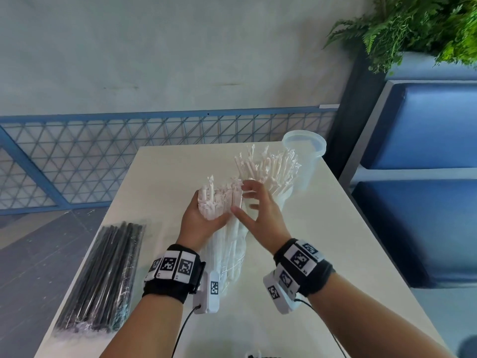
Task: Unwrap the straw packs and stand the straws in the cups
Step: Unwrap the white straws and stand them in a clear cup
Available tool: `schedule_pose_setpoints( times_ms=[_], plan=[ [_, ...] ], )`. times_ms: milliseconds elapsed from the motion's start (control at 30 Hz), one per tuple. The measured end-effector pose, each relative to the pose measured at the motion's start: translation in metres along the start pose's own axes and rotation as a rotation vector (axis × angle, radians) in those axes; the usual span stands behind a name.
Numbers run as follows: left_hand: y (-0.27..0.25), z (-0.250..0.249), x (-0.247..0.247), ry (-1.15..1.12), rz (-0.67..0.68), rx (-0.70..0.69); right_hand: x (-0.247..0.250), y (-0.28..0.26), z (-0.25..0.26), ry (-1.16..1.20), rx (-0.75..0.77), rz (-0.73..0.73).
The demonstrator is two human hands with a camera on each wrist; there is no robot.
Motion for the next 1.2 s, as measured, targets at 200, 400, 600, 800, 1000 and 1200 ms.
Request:
schedule_pose_setpoints(
  times_ms=[200, 400, 600, 800, 1000, 1200],
  plan=[
    [-0.006, 0.003, 0.003, -0.051, 0.090, 0.014, -0.011, 0.007, -0.006, 0.093, -0.175, 0.040],
    [-0.007, 0.007, 0.011, -0.016, 0.115, 0.042, -0.011, 0.006, 0.000, 0.090, -0.192, 0.162],
    [-0.009, 0.010, 0.012, 0.009, 0.133, 0.080, -0.019, 0.006, -0.001, 0.046, -0.230, 0.083],
    [-0.009, 0.009, 0.012, 0.017, 0.159, 0.076, -0.026, 0.009, -0.003, 0.039, -0.297, 0.218],
    [-0.006, 0.007, 0.006, 0.051, 0.126, 0.060, -0.020, 0.009, 0.000, 0.141, -0.366, 0.184],
    [-0.006, 0.006, 0.005, 0.067, 0.062, 0.063, -0.012, 0.008, 0.002, 0.340, -0.456, 0.013]
  ],
)
Point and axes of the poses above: each hand's wrist, its own y-axis towards the middle knuckle, its own x-axis out of the back of the hand, z = x × y, the point moved 4 cm from there along y, towards the middle knuckle, and after that the axes turned 7 degrees about z, right-handed, at the moved point
